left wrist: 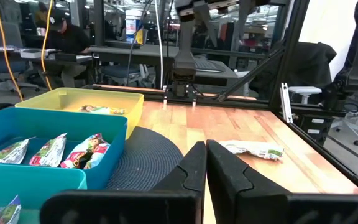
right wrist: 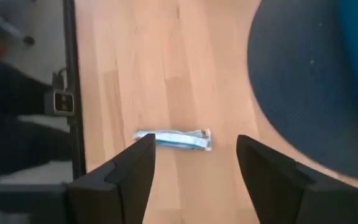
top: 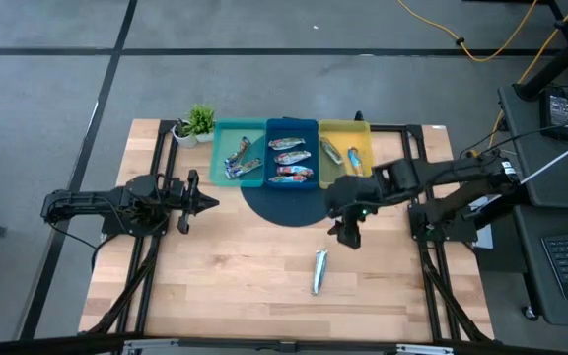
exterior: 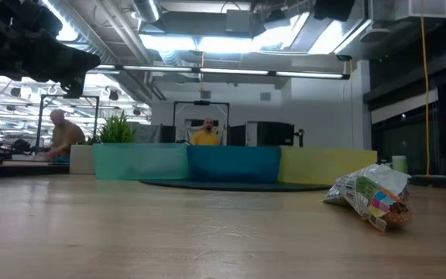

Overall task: Pick and place Granola Bars by type
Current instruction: Put the yellow granola bar into the yellow bin

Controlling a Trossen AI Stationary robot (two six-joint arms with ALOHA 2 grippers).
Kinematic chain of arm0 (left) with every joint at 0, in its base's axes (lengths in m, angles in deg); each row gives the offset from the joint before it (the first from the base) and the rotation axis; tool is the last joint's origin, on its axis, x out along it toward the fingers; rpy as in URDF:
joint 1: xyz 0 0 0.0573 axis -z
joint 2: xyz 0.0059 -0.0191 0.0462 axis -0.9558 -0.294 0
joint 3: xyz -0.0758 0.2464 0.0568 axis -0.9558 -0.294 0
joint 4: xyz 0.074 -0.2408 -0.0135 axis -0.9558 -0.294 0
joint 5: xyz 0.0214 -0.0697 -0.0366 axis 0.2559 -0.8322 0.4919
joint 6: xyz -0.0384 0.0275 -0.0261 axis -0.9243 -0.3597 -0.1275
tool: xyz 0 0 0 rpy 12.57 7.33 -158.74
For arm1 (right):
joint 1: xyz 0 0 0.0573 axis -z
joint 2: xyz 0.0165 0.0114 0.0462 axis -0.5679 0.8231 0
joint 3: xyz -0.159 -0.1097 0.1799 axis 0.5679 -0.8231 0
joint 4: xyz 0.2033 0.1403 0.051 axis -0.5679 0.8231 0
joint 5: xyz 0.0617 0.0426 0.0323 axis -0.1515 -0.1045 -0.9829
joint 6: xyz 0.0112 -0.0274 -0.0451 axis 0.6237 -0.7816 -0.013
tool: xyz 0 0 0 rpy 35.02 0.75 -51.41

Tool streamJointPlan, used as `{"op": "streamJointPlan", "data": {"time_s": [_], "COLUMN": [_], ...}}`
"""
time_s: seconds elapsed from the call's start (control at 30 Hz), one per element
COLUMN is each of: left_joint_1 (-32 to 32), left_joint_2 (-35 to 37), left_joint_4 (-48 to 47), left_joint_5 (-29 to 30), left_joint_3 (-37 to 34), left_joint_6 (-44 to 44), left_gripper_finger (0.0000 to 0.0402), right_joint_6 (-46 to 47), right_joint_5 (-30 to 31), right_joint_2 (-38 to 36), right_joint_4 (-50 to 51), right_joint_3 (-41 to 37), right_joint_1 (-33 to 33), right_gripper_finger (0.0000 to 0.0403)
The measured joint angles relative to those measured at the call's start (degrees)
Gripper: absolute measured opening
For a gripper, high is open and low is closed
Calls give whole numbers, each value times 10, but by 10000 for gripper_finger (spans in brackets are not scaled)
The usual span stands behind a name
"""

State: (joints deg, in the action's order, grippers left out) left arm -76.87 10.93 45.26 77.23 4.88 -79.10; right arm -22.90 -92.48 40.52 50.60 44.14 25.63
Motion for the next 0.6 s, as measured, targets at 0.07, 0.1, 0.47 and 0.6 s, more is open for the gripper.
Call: {"op": "streamJointPlan", "data": {"time_s": [0.07, 0.1, 0.47, 0.6], "left_joint_1": [0, 0, 0, 0], "left_joint_2": [0, 0, 0, 0], "left_joint_4": [0, 0, 0, 0], "left_joint_5": [0, 0, 0, 0], "left_joint_3": [0, 0, 0, 0], "left_joint_6": [0, 0, 0, 0], "left_gripper_finger": [4, 4, 4, 5], "right_joint_6": [47, 72, 420, 505], "right_joint_5": [18, 27, 99, 99], "right_joint_2": [3, 4, 76, 125], "right_joint_4": [-3, -3, -18, -25], "right_joint_3": [0, 0, 0, 0], "right_joint_1": [-20, -28, -90, -97], "right_gripper_finger": [226, 226, 226, 226]}}
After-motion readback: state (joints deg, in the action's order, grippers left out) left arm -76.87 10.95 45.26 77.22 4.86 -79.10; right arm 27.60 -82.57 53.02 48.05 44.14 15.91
